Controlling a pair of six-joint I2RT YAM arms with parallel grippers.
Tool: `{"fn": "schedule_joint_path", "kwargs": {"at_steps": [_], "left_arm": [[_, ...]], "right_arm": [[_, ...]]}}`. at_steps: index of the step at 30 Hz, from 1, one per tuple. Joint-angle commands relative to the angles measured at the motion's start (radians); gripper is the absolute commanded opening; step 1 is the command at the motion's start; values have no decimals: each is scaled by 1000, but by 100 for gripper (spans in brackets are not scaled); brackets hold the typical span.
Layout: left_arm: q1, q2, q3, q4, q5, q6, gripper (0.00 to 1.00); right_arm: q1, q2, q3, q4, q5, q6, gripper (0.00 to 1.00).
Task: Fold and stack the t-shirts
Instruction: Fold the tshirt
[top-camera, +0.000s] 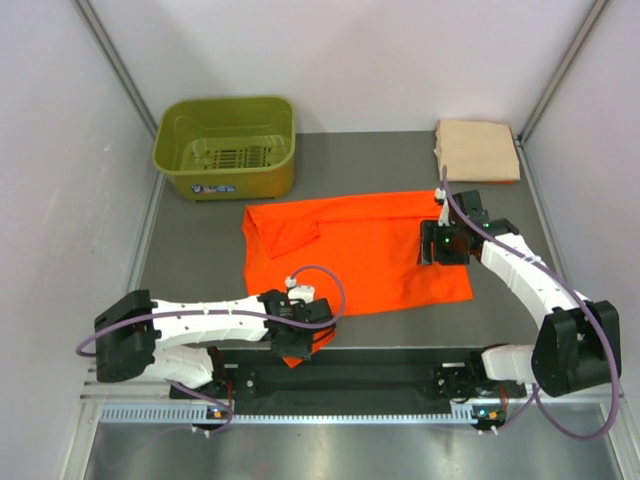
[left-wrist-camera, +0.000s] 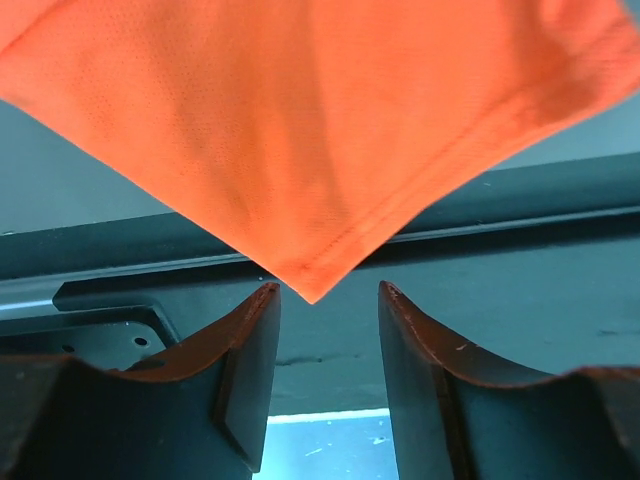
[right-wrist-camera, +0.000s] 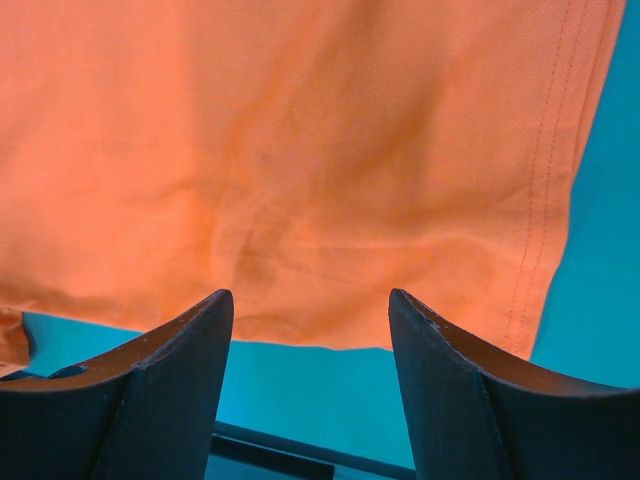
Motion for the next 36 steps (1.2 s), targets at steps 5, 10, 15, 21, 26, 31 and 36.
{"fn": "schedule_joint_path", "kwargs": {"at_steps": [5, 10, 15, 21, 26, 31, 36], "left_arm": [[-1, 39, -31, 0, 22, -20, 43], [0, 45, -53, 13, 42, -16, 40], [5, 25, -68, 50, 42, 1, 41], [16, 26, -97, 92, 73, 26, 34], [22, 10, -113, 116, 79, 43, 18], [36, -23, -79, 66, 27, 59, 0], [65, -70, -7, -3, -27, 87, 0]], "right_arm": [[11, -45, -13, 16, -11, -8, 64], [11, -50, -24, 16, -11, 3, 64], [11, -64, -42, 12, 3, 29, 64], [-24, -85, -68, -31, 145, 139, 62], [-202, -117, -99, -71, 175, 199, 59], [-337, -103, -97, -73, 187, 184, 59], [-408, -87, -148, -84, 124, 214, 58]]}}
